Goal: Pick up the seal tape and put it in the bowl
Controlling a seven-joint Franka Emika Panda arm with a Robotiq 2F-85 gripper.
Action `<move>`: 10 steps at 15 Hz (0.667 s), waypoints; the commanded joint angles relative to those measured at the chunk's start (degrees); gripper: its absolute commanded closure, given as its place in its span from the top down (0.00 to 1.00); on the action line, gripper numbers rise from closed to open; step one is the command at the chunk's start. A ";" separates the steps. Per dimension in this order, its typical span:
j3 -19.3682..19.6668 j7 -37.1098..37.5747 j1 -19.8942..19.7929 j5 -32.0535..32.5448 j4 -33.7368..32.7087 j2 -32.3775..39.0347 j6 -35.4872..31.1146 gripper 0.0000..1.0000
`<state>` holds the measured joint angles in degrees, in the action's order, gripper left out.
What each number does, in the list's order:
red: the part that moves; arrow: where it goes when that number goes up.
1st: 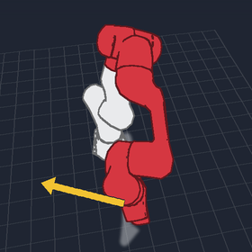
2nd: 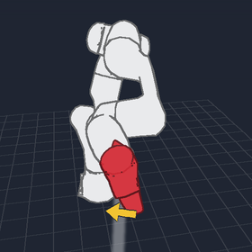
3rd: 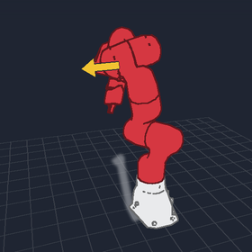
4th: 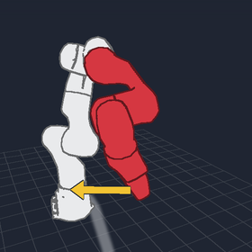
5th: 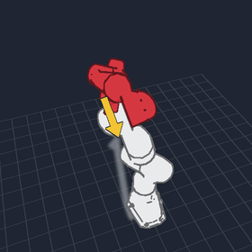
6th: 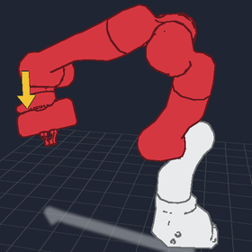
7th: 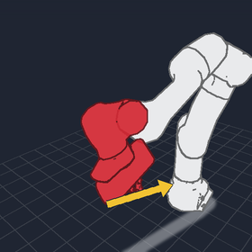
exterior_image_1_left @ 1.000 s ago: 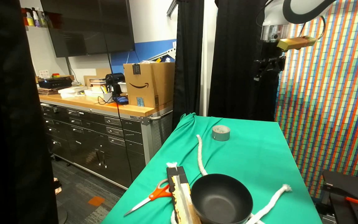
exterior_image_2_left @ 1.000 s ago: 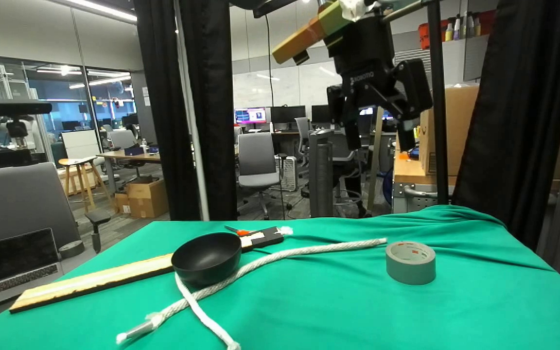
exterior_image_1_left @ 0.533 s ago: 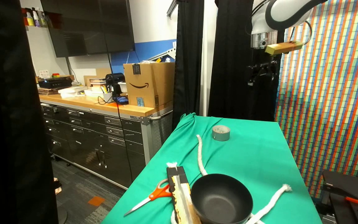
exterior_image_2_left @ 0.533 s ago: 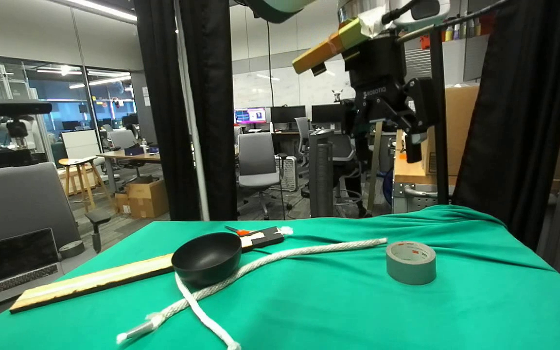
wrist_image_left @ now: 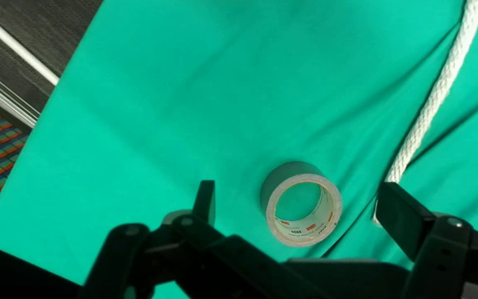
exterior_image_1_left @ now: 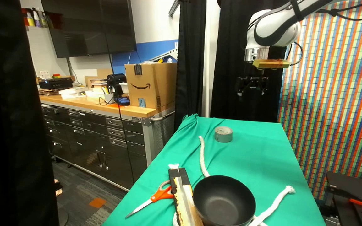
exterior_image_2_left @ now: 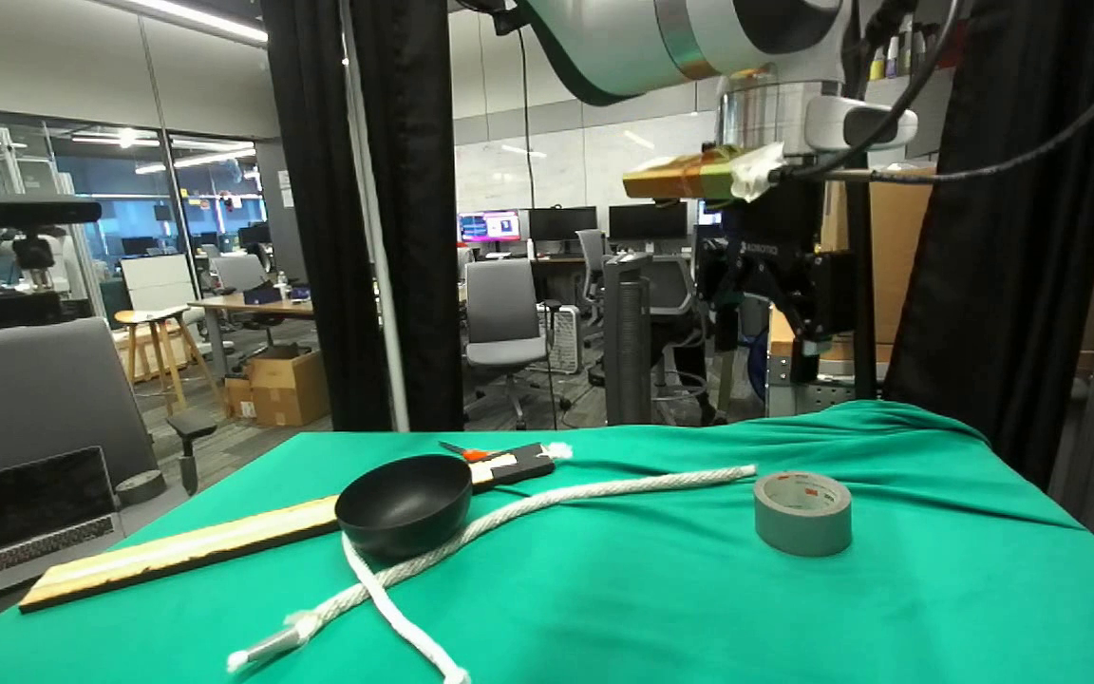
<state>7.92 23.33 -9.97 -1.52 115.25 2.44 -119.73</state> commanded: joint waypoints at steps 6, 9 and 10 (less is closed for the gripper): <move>1.96 1.45 0.43 -2.26 -1.23 7.24 -13.09 1.00; 2.16 3.07 0.96 -1.54 -1.22 9.70 -16.51 1.00; 2.24 3.60 1.17 -1.30 -1.21 10.44 -17.49 1.00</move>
<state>9.34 24.73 -9.93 -3.62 115.26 10.48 -134.29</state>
